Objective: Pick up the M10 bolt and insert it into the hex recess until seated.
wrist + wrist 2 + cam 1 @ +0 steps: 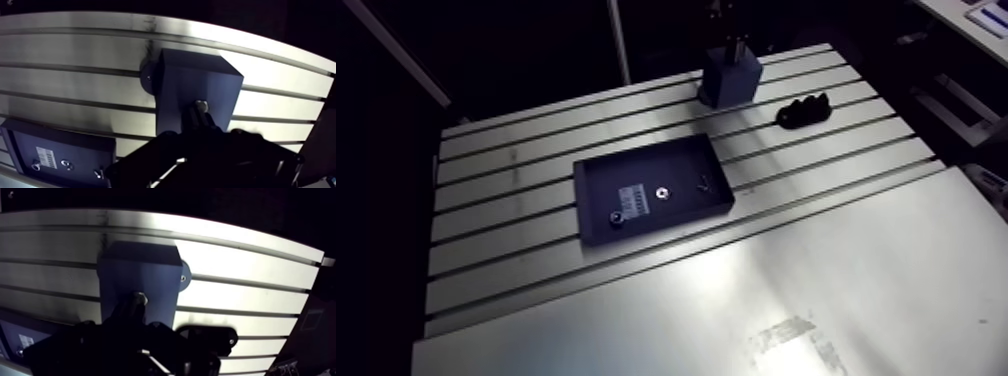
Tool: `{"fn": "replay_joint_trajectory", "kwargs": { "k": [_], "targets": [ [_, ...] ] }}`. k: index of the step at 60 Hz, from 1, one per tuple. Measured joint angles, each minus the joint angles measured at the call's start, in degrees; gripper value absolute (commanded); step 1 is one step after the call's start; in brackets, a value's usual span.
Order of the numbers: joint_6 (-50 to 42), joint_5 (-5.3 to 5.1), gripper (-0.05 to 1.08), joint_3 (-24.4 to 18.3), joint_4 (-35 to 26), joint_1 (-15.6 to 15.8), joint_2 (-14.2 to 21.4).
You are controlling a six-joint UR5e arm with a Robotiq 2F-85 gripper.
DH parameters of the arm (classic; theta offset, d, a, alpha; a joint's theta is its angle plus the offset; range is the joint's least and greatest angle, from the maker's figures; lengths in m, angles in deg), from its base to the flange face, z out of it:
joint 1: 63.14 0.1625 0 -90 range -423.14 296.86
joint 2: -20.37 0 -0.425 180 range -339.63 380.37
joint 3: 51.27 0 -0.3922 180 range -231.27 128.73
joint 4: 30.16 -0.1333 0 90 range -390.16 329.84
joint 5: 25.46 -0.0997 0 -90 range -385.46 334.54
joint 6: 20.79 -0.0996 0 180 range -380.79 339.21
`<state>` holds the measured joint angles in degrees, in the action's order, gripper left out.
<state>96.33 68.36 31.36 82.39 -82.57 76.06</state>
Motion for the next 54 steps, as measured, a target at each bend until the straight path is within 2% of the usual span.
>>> {"fn": "replay_joint_trajectory", "kwargs": {
  "k": [54],
  "targets": [
    [0.1,0.01,1.02,0.0,-0.5,0.0,1.2]
  ]
}}
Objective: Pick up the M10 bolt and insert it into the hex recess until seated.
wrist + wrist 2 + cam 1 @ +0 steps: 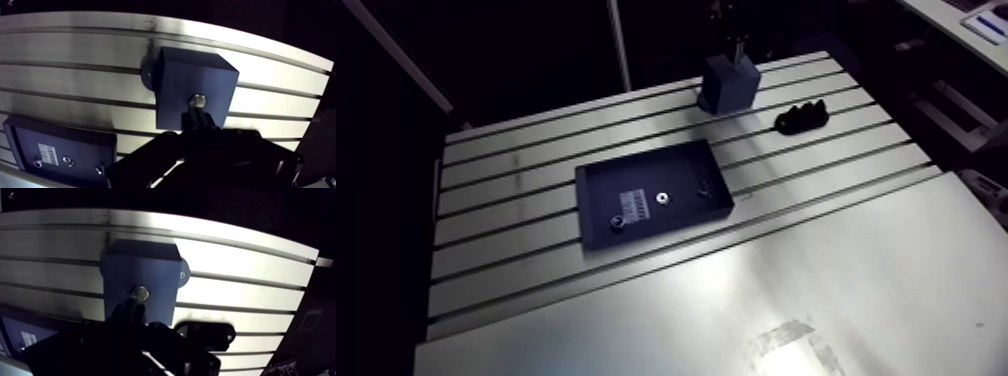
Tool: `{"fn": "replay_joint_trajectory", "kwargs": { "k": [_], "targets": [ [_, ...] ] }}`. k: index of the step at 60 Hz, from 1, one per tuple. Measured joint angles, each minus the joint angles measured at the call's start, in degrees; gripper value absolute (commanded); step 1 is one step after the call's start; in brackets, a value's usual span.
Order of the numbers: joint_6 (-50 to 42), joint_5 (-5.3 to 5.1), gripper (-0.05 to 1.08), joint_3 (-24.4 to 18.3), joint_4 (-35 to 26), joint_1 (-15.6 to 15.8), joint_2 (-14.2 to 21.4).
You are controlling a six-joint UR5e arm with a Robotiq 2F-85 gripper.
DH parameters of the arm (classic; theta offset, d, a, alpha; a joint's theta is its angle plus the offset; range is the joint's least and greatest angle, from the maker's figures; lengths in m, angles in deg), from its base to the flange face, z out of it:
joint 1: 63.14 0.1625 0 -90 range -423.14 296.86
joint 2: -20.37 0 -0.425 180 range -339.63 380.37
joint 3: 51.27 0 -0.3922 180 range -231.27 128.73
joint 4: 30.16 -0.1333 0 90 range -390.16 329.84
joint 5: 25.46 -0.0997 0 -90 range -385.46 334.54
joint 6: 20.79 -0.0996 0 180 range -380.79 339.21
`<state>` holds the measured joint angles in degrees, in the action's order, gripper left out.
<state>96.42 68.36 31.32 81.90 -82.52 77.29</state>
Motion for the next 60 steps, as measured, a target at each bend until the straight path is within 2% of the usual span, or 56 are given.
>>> {"fn": "replay_joint_trajectory", "kwargs": {
  "k": [7,8,9,11,13,14,15,16,17,19,60],
  "targets": [
    [0.0,-0.05,0.97,0.0,-0.3,0.0,1.0],
    [0.0,-0.06,0.91,0.0,-0.3,0.0,1.1],
    [-0.1,-0.06,0.78,0.0,-0.4,0.0,1.3],
    [-0.1,-0.07,0.78,0.0,-0.7,0.0,1.6],
    [-0.2,-0.07,0.36,0.0,-1.0,0.0,2.0],
    [-0.2,-0.08,0.36,0.0,-1.2,0.0,2.2],
    [-0.3,-0.08,0.15,0.0,-1.4,0.0,2.4],
    [-0.3,-0.08,0.15,0.0,-1.6,0.0,2.7],
    [-0.4,-0.08,0.06,0.0,-1.9,0.0,3.0],
    [-0.5,-0.08,0.02,0.0,-2.5,0.0,3.5],
    [-4.9,-0.38,0.01,-0.1,-14.8,1.8,15.7]
  ]
}}
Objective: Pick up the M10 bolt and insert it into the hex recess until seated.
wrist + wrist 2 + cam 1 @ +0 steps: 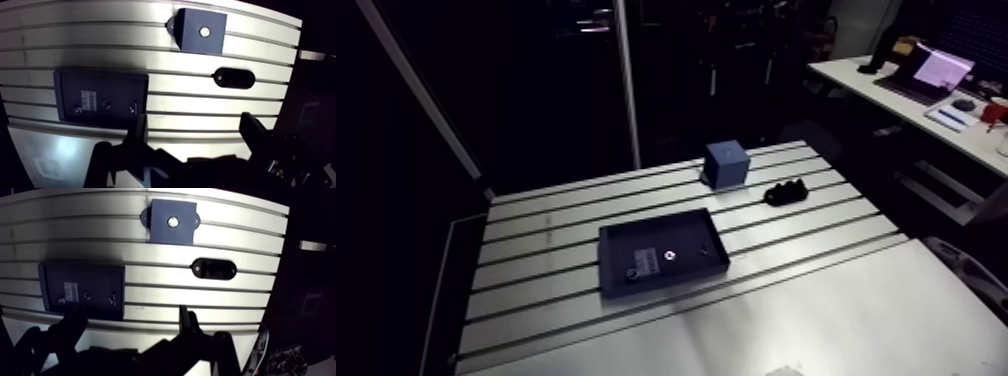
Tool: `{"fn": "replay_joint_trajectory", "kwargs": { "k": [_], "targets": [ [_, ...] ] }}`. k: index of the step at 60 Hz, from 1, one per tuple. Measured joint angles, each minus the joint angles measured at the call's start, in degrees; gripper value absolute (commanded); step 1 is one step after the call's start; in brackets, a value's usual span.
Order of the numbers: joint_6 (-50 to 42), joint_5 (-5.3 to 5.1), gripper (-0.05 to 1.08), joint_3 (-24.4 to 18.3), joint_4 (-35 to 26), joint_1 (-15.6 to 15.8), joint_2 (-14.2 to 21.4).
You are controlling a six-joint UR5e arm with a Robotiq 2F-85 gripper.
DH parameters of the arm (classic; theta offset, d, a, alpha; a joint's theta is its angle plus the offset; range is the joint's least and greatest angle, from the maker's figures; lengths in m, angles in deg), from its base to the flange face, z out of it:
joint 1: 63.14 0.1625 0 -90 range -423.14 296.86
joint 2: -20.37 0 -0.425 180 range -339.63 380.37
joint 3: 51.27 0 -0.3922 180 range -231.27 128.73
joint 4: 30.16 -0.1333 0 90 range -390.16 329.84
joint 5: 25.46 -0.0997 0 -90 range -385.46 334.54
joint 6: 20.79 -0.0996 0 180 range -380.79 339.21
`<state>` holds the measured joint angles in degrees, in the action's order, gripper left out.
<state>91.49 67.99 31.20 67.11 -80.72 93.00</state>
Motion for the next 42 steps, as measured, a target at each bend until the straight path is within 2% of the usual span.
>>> {"fn": "replay_joint_trajectory", "kwargs": {
  "k": [28,42],
  "targets": [
    [-6.3,-0.69,0.01,0.8,-6.8,3.8,7.3],
    [-8.2,-1.86,0.01,1.7,-9.7,5.4,11.6]
  ]
}}
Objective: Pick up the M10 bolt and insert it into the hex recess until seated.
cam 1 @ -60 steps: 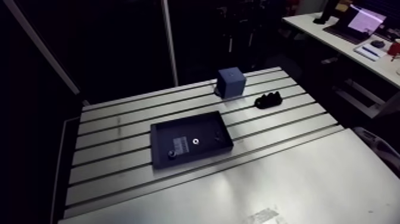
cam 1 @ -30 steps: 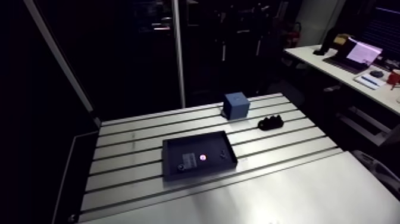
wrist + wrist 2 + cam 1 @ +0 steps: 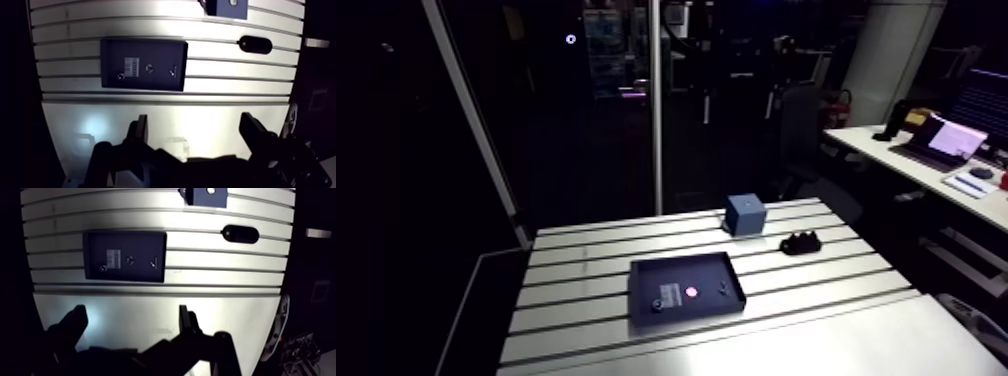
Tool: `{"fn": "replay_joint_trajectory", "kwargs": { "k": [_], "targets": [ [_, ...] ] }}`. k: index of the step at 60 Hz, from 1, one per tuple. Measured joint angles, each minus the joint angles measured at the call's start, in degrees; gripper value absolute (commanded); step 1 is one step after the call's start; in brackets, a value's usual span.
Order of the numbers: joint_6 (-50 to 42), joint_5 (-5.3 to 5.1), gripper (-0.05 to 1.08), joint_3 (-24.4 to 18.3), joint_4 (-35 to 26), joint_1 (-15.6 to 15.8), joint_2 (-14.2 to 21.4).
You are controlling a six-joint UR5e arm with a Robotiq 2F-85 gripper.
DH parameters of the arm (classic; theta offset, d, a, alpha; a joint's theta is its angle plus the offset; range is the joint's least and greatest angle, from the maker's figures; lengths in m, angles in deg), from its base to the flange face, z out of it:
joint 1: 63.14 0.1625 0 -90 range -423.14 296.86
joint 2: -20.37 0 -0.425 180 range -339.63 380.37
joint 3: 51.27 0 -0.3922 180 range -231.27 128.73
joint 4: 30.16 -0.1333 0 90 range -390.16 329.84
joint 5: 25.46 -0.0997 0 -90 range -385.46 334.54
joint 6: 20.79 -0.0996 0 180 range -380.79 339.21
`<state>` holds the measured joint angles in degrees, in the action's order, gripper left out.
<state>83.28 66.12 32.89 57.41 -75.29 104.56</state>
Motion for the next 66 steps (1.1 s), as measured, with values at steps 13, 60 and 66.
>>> {"fn": "replay_joint_trajectory", "kwargs": {
  "k": [13,60,66],
  "targets": [
    [-1.1,-1.59,0.01,1.6,-2.0,1.5,3.9],
    [-2.0,-1.82,0.01,1.5,-0.9,2.4,5.3],
    [-2.0,-1.91,0.01,1.5,-0.9,2.5,5.0]
  ]
}}
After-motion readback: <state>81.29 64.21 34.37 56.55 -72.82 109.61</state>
